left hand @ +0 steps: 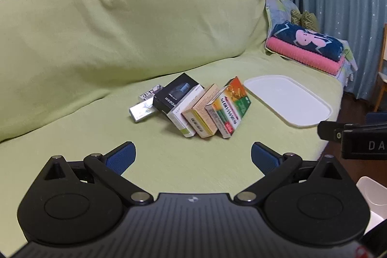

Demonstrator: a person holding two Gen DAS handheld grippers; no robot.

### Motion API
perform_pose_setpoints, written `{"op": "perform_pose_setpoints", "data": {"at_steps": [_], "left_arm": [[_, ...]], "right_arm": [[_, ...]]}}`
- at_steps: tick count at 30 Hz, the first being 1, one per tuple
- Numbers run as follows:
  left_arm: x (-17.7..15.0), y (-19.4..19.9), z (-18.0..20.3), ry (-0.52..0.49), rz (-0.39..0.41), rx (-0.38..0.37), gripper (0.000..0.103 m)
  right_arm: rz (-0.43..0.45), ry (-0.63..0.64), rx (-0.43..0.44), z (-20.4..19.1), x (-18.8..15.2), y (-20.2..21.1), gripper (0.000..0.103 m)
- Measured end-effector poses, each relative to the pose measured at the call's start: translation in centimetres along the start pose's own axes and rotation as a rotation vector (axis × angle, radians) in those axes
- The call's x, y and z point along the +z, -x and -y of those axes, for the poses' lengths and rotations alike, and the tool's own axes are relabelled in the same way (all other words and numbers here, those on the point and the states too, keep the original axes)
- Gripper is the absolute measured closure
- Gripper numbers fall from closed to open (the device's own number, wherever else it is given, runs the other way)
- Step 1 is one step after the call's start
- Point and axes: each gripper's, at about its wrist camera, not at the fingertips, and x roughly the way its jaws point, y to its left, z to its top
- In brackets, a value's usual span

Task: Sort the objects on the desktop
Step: 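Move both tools toward the row of medicine boxes on the sofa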

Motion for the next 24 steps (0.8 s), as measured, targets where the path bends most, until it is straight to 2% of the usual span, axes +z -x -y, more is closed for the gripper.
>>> {"op": "perform_pose_setpoints", "data": {"at_steps": [3, 6, 8, 15, 18, 24], "left_arm": [[-0.3, 0.2, 0.0, -0.019, 0.015, 0.026, 0.001], [-0.1, -2.3, -1.2, -0.008, -0.063, 0.036, 0.001], [-0.1, -3.4, -0.3, -0.05, -0.049, 0.062, 0.001], [-0.2, -5.5, 0.2, -0.052, -0.011, 0.03, 0.001], [-0.2, -6.7, 0.2, -0.053, -0.015, 0.037, 0.001], [0.0, -8.8, -0.3, -0.018, -0.029, 0.046, 0.001]], "right_arm": [[-0.008, -0.016, 0.012, -0.1, -0.4, -0.2, 0.001], [-0.06, -0.033, 0.026, 0.4, -0.1, -1.7, 0.001], [-0.05, -0.021, 0.016, 0.0, -0.4, -3.0, 0.001], [-0.037, -0.007, -0.005, -0.5, -1.6, -6.8, 0.001], [-0.054, -0.016, 0.008, -0.1, -1.4, -8.1, 0.001], [-0.024, 0.012, 0.014, 0.0, -0.3, -9.4, 0.001]]}}
